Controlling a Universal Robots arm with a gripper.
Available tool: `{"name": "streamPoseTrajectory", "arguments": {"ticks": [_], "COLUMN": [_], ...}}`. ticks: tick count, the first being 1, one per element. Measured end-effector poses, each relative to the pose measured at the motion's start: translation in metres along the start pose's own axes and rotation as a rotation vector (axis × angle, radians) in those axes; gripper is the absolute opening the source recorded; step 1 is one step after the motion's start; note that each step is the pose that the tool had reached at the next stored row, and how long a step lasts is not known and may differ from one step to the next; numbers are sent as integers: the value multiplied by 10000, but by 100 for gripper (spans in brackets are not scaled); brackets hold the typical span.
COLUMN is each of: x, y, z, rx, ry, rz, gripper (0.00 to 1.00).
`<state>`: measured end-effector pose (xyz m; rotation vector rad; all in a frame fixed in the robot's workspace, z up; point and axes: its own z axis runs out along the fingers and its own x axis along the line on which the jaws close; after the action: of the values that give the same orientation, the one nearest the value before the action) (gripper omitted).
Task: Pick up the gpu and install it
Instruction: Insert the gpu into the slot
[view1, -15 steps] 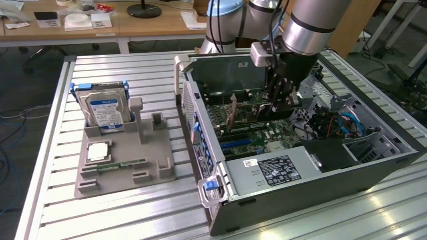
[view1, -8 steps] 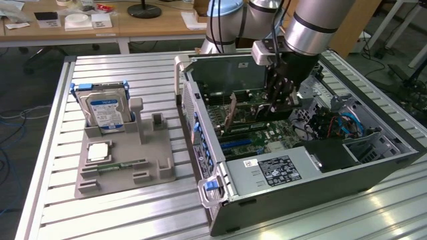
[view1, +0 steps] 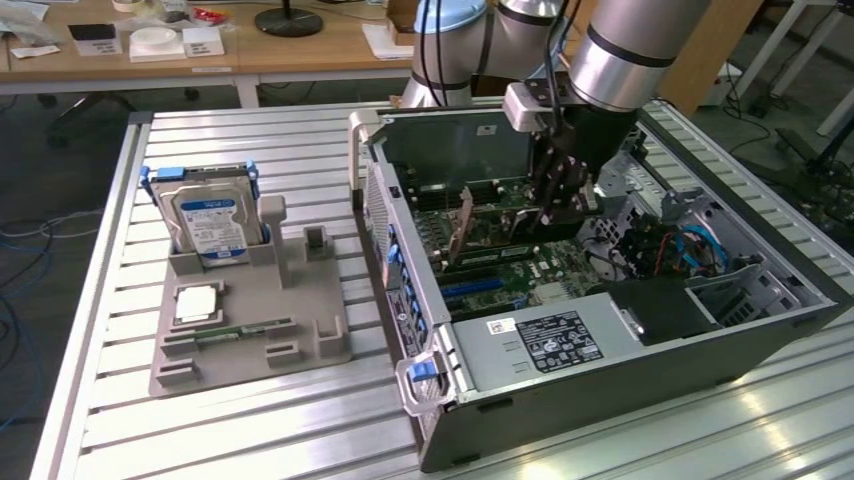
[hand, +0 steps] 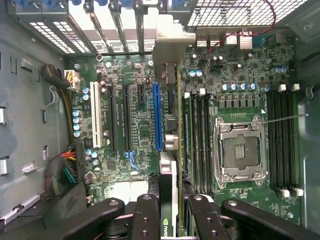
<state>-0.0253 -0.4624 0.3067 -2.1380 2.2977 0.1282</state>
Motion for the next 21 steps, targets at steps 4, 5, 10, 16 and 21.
{"name": "streamPoseTrajectory", "arguments": {"ticks": [4,5,10,16,21], "x": [0,0,0,0,3], "y": [0,0,0,0,31], "z": [0,0,0,1,9], "rx": [0,0,-14,-18,-18], "ry": [-1,1,15,19,20], "rz": [-1,-11,-255,-323,-323], "gripper": [27,27,27,27,27]}}
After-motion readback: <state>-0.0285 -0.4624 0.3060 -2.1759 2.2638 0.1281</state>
